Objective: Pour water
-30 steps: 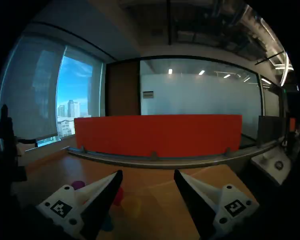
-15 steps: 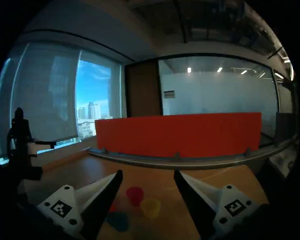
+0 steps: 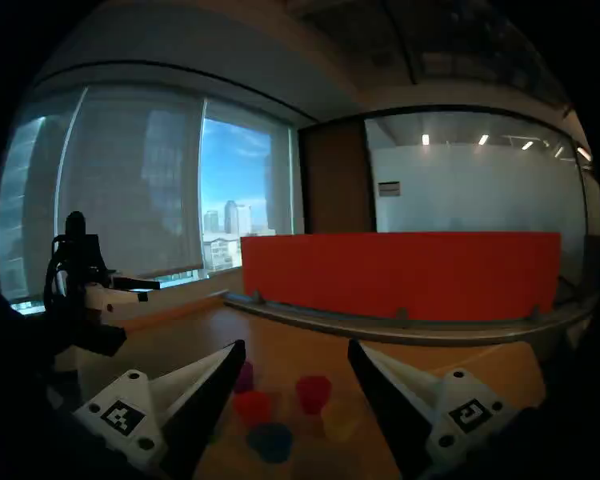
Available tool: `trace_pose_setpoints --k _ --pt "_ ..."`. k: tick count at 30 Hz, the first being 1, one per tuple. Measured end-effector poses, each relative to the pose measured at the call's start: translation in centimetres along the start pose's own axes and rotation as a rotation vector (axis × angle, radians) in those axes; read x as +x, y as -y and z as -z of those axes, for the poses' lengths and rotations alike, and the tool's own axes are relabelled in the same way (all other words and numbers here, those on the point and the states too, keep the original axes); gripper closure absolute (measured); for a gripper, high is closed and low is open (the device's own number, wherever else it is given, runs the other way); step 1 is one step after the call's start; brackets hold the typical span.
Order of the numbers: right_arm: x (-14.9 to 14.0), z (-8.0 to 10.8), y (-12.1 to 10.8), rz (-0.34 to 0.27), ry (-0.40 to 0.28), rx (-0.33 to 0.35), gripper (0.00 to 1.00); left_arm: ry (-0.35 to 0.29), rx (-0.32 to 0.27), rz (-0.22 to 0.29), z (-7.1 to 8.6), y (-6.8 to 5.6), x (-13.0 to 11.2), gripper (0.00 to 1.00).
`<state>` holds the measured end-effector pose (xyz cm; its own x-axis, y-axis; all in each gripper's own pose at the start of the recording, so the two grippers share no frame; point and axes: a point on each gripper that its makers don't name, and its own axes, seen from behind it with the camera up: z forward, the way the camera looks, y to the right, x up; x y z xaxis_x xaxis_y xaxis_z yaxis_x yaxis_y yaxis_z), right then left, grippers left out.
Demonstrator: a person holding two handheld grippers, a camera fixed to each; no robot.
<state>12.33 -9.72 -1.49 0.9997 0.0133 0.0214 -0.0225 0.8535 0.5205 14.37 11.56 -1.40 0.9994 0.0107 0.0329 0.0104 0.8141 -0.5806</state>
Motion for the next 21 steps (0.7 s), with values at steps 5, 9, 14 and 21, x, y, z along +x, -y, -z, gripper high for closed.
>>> trace_pose_setpoints --k 5,9,14,21 --pt "-0.9 -0.2 0.9 0.017 0.049 0.029 0.01 0.024 -0.034 -0.020 0.2 -0.8 -0.5 0.03" --pt "-1.7 -0.3 1.5 0.016 0.096 0.059 0.01 0.050 -0.064 -0.034 0.4 -1.4 -1.2 0.03" --pt "-2.9 -0.3 2.0 0.035 0.156 0.084 0.01 0.085 -0.096 -0.043 0.6 -1.9 -2.1 0.03" --pt "-3.6 -0.1 2.3 0.080 0.207 0.098 0.01 0.121 -0.137 -0.072 1.0 -2.5 -3.0 0.03"
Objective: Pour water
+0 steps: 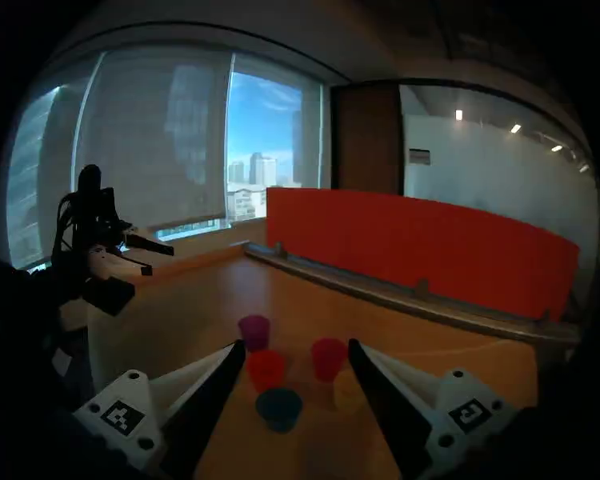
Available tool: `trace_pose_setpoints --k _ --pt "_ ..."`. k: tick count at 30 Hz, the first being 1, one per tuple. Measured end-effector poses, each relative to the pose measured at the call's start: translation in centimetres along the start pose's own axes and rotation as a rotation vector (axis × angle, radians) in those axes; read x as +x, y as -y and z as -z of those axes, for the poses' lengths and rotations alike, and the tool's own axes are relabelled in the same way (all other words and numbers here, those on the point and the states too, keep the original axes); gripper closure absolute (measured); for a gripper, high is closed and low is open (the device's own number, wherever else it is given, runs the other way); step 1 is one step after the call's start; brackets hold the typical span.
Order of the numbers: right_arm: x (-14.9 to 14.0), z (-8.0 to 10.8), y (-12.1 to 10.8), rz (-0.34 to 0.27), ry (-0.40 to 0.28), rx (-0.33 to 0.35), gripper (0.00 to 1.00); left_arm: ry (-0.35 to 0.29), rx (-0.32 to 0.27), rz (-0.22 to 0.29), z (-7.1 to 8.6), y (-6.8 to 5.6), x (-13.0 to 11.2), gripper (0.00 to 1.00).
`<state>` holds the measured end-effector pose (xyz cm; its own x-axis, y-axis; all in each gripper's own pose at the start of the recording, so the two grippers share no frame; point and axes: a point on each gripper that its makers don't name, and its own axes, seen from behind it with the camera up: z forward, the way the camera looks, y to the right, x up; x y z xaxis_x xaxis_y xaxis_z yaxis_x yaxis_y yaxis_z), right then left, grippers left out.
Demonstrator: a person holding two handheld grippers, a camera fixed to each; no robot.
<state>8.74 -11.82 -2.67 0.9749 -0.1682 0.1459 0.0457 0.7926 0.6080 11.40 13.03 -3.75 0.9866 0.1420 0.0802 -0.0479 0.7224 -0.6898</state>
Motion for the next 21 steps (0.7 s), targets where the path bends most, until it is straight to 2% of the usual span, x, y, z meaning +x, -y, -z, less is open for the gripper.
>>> trace_pose_setpoints --k 9,21 --pt "-1.0 -0.1 0.2 0.011 0.035 0.008 0.01 0.052 -0.024 -0.026 0.0 -0.9 -1.9 0.03" --pt "-4.0 -0.5 0.3 0.006 0.094 0.024 0.01 0.121 -0.078 -0.029 -0.8 -2.8 -5.4 0.02"
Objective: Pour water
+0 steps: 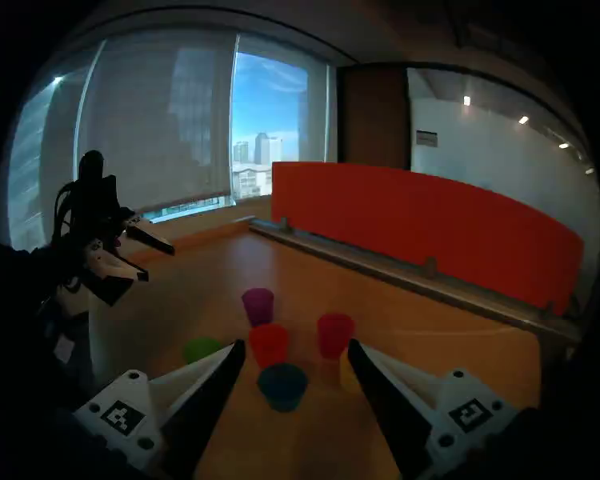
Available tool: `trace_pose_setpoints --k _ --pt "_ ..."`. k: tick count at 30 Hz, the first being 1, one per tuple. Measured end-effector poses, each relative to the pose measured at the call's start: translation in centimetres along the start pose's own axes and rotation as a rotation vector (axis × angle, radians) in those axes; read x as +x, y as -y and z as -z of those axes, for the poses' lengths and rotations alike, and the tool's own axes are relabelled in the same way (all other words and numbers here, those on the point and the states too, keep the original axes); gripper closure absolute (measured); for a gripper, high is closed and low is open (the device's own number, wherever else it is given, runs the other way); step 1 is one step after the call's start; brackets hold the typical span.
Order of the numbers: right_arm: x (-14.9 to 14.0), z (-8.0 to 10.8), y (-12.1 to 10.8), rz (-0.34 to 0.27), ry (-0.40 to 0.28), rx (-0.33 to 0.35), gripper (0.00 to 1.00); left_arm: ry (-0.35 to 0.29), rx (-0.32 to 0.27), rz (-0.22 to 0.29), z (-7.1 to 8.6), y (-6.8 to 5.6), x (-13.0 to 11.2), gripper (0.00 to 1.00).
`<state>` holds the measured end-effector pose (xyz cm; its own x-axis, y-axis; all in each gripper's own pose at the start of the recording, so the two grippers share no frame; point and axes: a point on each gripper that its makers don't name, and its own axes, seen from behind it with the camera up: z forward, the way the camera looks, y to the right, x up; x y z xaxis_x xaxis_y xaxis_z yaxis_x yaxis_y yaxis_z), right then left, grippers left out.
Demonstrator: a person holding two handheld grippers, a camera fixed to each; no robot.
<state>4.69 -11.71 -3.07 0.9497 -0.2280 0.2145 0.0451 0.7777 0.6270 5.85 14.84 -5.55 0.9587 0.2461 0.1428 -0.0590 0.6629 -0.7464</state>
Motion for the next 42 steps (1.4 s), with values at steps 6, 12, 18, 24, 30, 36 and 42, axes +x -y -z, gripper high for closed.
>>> trace_pose_setpoints --k 6,12,18,24,30,36,42 --pt "-1.9 -0.7 0.1 0.009 0.037 0.008 0.01 0.035 -0.019 -0.006 -0.9 -0.8 -1.9 0.03" --pt "-3.4 -1.5 0.5 0.023 0.060 0.019 0.01 0.063 -0.039 -0.011 -1.6 -1.5 -3.6 0.03" --pt "-3.9 -2.0 0.3 0.027 0.066 0.015 0.01 0.089 -0.065 -0.023 -2.1 -2.6 -5.1 0.03" --pt "-4.3 -2.5 0.0 0.019 0.071 0.016 0.01 0.117 -0.077 -0.036 -2.7 -3.2 -6.7 0.03" --pt "-4.7 -3.0 -0.2 0.008 0.076 0.021 0.01 0.147 -0.095 -0.042 -3.4 -3.8 -8.4 0.03" --pt "-4.9 -3.5 -0.4 0.001 0.081 0.024 0.01 0.184 -0.117 -0.033 -4.3 -4.2 -10.1 0.03" --pt "-5.0 -4.1 -0.6 0.001 0.089 0.027 0.01 0.210 -0.133 -0.020 -5.5 -4.3 -11.4 0.03"
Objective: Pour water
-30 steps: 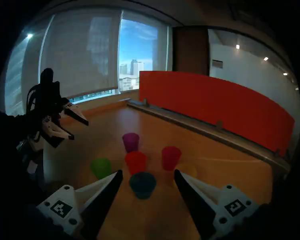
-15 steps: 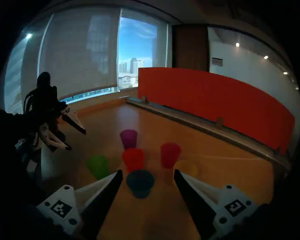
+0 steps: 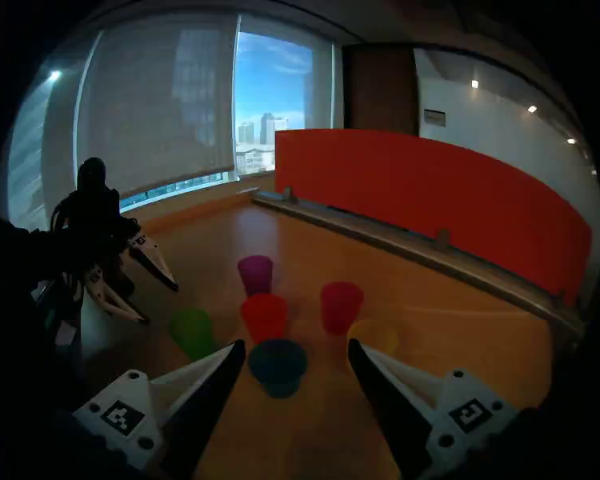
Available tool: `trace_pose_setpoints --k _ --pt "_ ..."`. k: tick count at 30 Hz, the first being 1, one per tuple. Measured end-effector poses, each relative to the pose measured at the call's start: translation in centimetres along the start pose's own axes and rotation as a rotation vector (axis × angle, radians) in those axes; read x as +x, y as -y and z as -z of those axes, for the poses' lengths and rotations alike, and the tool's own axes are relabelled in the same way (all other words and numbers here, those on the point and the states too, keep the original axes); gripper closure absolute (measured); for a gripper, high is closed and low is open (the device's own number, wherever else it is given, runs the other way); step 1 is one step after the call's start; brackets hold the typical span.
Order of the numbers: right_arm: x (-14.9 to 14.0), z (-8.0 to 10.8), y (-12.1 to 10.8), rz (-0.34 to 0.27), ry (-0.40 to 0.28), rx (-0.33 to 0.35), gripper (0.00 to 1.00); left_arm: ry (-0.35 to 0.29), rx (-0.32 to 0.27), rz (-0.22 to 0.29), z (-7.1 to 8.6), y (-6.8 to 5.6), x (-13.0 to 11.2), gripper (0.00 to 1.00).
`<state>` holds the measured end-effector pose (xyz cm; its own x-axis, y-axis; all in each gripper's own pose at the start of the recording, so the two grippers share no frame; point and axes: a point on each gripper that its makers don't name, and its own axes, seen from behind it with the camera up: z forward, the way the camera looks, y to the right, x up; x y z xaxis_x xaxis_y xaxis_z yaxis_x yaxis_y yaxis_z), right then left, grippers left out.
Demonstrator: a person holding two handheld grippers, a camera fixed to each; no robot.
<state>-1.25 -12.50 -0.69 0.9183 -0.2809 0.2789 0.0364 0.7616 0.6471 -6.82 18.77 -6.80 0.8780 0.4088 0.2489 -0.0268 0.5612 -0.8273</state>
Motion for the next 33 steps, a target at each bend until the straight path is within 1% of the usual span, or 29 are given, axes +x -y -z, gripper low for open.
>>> trace_pose_setpoints --k 6,15,18,24,27,33 --pt "-0.2 -0.5 -0.3 0.001 0.010 0.002 0.01 0.027 -0.020 0.012 -1.5 -0.2 -1.2 0.03" --pt "-0.7 -1.0 -1.0 -0.007 0.021 0.003 0.01 0.062 -0.033 -0.011 -3.8 -0.2 -2.3 0.03" --pt "-0.8 -1.2 -1.1 -0.008 0.024 0.005 0.01 0.070 -0.032 -0.017 -4.5 0.0 -2.5 0.03" --pt "-1.1 -1.5 -1.4 -0.012 0.032 0.005 0.01 0.079 -0.046 -0.024 -5.8 -0.1 -2.6 0.03" --pt "-1.3 -1.6 -1.6 -0.017 0.035 0.005 0.01 0.077 -0.057 -0.026 -6.3 -0.3 -2.5 0.03" --pt "-1.6 -1.8 -1.8 -0.024 0.040 0.007 0.01 0.071 -0.058 -0.019 -7.2 -0.3 -2.3 0.03"
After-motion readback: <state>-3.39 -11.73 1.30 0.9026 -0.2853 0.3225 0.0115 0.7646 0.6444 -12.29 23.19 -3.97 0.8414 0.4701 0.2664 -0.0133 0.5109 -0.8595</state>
